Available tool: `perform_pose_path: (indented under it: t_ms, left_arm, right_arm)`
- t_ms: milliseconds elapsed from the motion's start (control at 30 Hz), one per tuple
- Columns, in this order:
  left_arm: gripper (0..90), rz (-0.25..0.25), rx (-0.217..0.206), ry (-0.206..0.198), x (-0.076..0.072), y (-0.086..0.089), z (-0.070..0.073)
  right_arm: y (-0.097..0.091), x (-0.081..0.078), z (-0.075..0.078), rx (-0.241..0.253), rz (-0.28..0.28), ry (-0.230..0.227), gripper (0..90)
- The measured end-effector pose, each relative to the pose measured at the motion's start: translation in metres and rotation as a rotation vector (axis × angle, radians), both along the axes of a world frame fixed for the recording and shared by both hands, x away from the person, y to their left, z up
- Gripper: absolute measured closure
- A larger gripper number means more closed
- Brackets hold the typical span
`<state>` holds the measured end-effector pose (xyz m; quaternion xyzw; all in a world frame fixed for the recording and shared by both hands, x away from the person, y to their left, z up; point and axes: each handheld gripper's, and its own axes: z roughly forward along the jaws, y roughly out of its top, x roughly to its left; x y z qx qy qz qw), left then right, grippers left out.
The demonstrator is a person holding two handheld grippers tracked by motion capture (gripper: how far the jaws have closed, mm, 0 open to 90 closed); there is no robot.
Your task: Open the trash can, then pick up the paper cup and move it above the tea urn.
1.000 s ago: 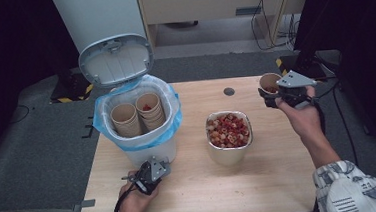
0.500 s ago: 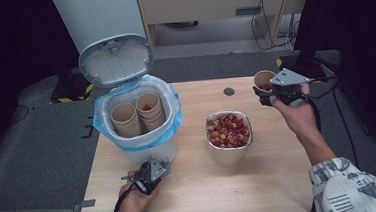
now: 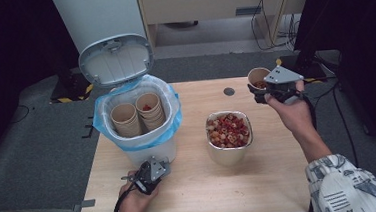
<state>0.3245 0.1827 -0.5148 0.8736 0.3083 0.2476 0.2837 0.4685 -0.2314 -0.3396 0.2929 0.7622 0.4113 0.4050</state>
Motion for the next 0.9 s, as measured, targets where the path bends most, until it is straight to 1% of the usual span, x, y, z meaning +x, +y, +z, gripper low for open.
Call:
perform_pose_path:
  t_ms: [433, 633, 733, 800, 833, 900]
  left_arm:
    - [89.8, 0.001, -0.001, 0.000, 0.000, 0.000, 0.000]
    - [89.8, 0.000, 0.003, 0.000, 0.000, 0.000, 0.000]
    - [89.8, 0.000, 0.001, 0.001, 0.000, 0.000, 0.000]
    - [89.8, 0.000, 0.001, 0.003, 0.000, 0.000, 0.000]
    - [89.8, 0.001, 0.000, 0.003, 0.000, 0.000, 0.000]
    - [89.8, 0.000, 0.002, 0.002, 0.000, 0.000, 0.000]
  right_arm:
    - [0.000, 0.000, 0.006, 0.001, -0.002, -0.009, 30.5]
    - [0.004, 0.000, 0.008, -0.013, 0.010, -0.016, 30.6]
    - [0.003, 0.000, 0.009, -0.014, -0.001, -0.022, 30.5]
    - [0.008, -0.001, 0.010, -0.028, 0.010, -0.027, 30.6]
    - [0.011, -0.001, 0.010, -0.041, 0.022, -0.028, 30.5]
    - [0.015, -0.002, 0.010, -0.051, 0.042, -0.035, 30.5]
